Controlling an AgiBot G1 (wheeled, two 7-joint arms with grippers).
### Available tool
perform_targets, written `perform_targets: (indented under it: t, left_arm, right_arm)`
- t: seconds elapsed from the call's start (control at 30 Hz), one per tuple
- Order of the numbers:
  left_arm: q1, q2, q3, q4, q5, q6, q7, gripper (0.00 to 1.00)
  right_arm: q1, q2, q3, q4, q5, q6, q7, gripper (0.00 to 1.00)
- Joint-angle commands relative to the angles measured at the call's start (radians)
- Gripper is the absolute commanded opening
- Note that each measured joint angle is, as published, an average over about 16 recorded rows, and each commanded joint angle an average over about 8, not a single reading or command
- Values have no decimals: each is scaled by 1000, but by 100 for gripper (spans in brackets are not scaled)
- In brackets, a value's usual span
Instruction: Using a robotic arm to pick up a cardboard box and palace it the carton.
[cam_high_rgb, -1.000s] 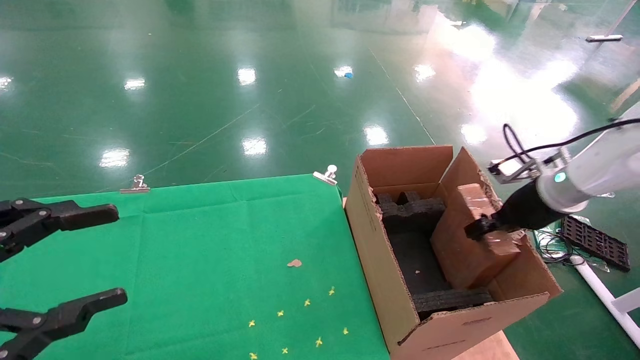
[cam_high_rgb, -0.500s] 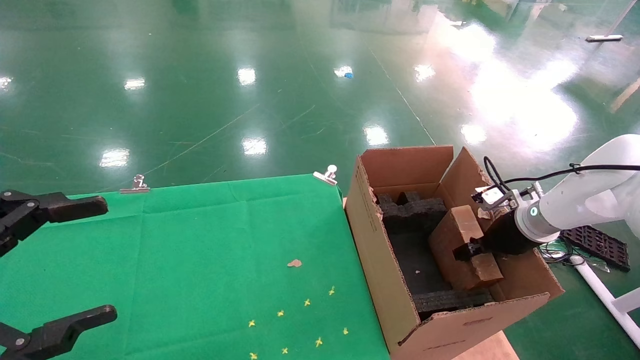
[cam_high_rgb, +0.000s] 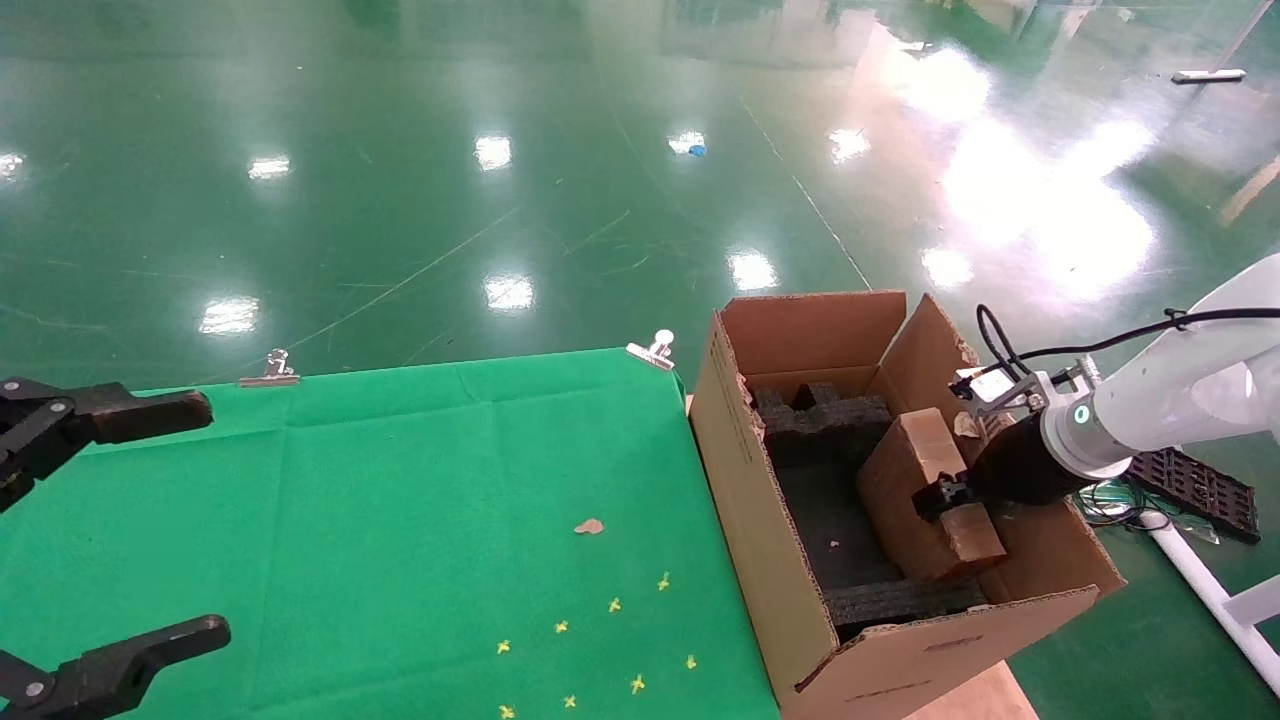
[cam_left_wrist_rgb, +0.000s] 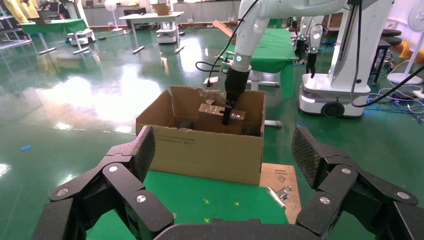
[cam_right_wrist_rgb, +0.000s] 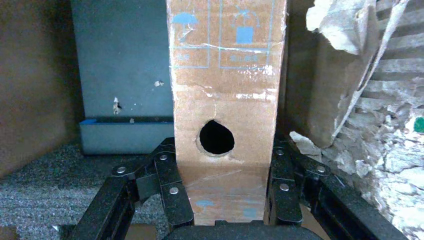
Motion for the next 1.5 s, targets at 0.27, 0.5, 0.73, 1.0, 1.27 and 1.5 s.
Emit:
perform_targets:
  t: [0.27,0.5,0.73,1.0,1.27,1.5]
  left_arm:
    - [0,0,1,0,0,0,0,100]
    - [0,0,1,0,-1,0,0,100]
    - [0,-1,1,0,-1,-1,1,100]
    - [0,-1,2,0,-1,-1,1,100]
    - [0,-1,2,0,-2,-1,1,100]
    - [0,-1,2,0,-2,-1,1,100]
  right_arm:
    - [14,-13,-3,-27,-6,-8,-7,100]
    - [34,-17,-5,-35,-8,-13,-19,100]
    - [94,-20,-14,-35,-23,-21,-41,100]
    - [258,-11,-17,-27,-30,-46,-84,100]
    - [437,19,-3,10,-17,-64,-165,100]
    - [476,43,16,40,2,-2,-210,100]
